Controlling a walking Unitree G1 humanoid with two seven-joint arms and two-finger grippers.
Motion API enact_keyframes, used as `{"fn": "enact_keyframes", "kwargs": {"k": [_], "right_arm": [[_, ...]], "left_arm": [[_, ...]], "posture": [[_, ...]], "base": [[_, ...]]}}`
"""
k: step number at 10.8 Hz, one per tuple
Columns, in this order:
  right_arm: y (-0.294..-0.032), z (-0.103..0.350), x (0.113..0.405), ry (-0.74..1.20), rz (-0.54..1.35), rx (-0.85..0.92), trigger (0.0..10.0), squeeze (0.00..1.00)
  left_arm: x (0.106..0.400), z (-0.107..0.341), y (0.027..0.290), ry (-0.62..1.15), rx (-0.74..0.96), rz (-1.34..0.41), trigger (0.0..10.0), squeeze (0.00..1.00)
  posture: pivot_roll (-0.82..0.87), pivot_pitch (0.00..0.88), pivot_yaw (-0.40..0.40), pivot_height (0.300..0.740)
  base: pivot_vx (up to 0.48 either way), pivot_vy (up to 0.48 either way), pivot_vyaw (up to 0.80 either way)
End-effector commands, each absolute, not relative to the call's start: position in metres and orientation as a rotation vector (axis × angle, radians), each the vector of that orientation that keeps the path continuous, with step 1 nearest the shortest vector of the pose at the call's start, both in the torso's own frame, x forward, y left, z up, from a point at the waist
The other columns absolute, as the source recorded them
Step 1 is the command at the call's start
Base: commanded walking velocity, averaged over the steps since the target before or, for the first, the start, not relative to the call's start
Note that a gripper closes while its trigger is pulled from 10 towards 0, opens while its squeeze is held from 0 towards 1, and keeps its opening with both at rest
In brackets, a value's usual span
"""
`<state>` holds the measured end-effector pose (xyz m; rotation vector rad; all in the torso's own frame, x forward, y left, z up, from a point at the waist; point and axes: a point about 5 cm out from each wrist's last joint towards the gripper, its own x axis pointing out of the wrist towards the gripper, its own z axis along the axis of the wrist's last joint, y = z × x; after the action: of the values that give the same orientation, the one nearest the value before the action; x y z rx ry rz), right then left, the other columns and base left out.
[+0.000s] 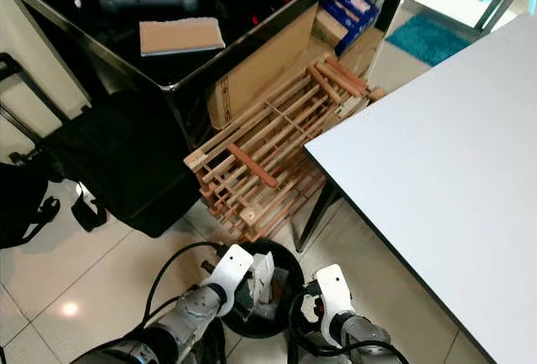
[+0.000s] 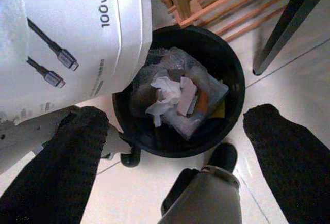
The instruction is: Picking trash to rubbish bin
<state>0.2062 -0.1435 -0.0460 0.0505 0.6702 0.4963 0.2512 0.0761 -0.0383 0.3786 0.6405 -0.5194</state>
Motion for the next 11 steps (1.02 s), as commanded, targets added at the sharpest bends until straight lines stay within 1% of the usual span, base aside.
{"fn": "enact_keyframes", "kwargs": {"k": [1, 3, 5, 6, 7, 8, 9, 11], "right_arm": [[-0.1448, -0.0495, 0.1985, 0.704, 0.500, 0.066, 10.0, 0.00], [-0.1442, -0.0491, 0.1971, 0.710, 0.503, 0.066, 10.0, 0.00], [-0.1439, -0.0482, 0.1959, 0.716, 0.501, 0.068, 10.0, 0.00], [-0.1439, -0.0484, 0.1950, 0.718, 0.502, 0.069, 10.0, 0.00], [-0.1439, -0.0487, 0.1943, 0.721, 0.502, 0.070, 10.0, 0.00], [-0.1435, -0.0492, 0.1937, 0.725, 0.502, 0.069, 10.0, 0.00], [-0.1430, -0.0490, 0.1934, 0.727, 0.500, 0.071, 10.0, 0.00], [-0.1424, -0.0487, 0.1937, 0.727, 0.495, 0.072, 10.0, 0.00]], "left_arm": [[0.2453, -0.0429, 0.0765, 0.653, 0.421, -0.536, 10.0, 0.70], [0.2467, -0.0423, 0.0785, 0.642, 0.440, -0.521, 10.0, 0.76], [0.2481, -0.0415, 0.0801, 0.632, 0.465, -0.510, 10.0, 0.76], [0.2483, -0.0411, 0.0795, 0.629, 0.456, -0.515, 10.0, 0.80], [0.2493, -0.0402, 0.0790, 0.616, 0.483, -0.519, 10.0, 1.00], [0.2496, -0.0401, 0.0793, 0.617, 0.476, -0.502, 10.0, 1.00], [0.2502, -0.0397, 0.0795, 0.607, 0.506, -0.504, 10.0, 0.00], [0.2533, -0.0381, 0.0837, 0.599, 0.502, -0.464, 10.0, 0.00]], "posture": [[-0.20, 0.282, -0.022, 0.740], [-0.19, 0.286, -0.020, 0.740], [-0.19, 0.288, -0.020, 0.740], [-0.19, 0.288, -0.020, 0.740], [-0.19, 0.288, -0.017, 0.740], [-0.19, 0.288, -0.017, 0.740], [-0.19, 0.289, -0.014, 0.740], [-0.19, 0.288, -0.011, 0.740]], "base": [[0.000, 0.000, 0.00], [0.000, 0.000, 0.00], [0.000, 0.000, 0.00], [0.000, 0.000, 0.00], [0.000, 0.000, 0.00], [0.000, 0.000, 0.00], [0.000, 0.000, 0.00], [0.000, 0.000, 0.00]]}}
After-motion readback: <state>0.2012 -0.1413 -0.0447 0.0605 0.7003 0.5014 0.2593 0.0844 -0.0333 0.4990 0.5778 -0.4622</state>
